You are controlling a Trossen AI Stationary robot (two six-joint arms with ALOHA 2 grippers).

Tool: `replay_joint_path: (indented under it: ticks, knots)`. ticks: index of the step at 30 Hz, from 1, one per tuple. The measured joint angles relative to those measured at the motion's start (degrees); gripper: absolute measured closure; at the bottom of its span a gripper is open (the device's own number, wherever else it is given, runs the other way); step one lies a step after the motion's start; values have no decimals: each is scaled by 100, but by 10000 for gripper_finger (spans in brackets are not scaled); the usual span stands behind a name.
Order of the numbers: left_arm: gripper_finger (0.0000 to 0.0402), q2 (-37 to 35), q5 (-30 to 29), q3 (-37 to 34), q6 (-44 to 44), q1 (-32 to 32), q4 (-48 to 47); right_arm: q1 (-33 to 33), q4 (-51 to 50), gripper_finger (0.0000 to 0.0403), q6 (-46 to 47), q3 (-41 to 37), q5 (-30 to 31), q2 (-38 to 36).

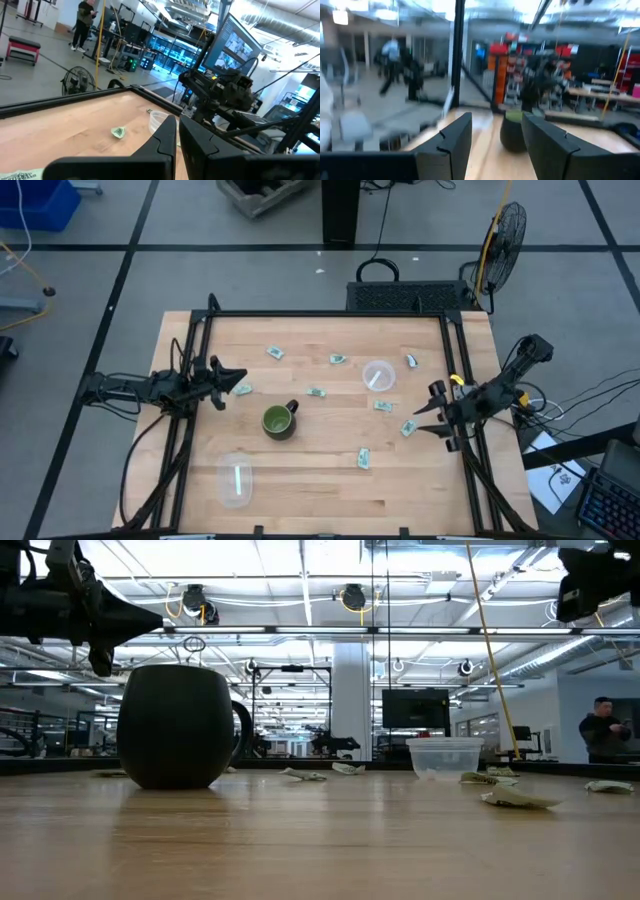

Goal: Pick and place Stevia / Truvia into bins
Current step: Put the green truvia packet into the circle transparent container

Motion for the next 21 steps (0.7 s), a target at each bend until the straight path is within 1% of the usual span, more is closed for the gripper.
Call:
replay_joint_path:
  ticks: [4,10,13,17,21]
  knots:
    - [376,0,3,0,1,1,2,2,196,236,327,39,42,0]
    - [376,0,10,0,0,0,5,1,-349,236,713,512,716,13]
    - [376,0,11,0,0,-1,8,1,-579,236,593,875,739,12]
    - [376,0,11,0,0,0,8,0,-1398,236,529,1293,743,170]
    - [376,-1,11,0,1,0,7,0,-1591,236,515,1632,743,458]
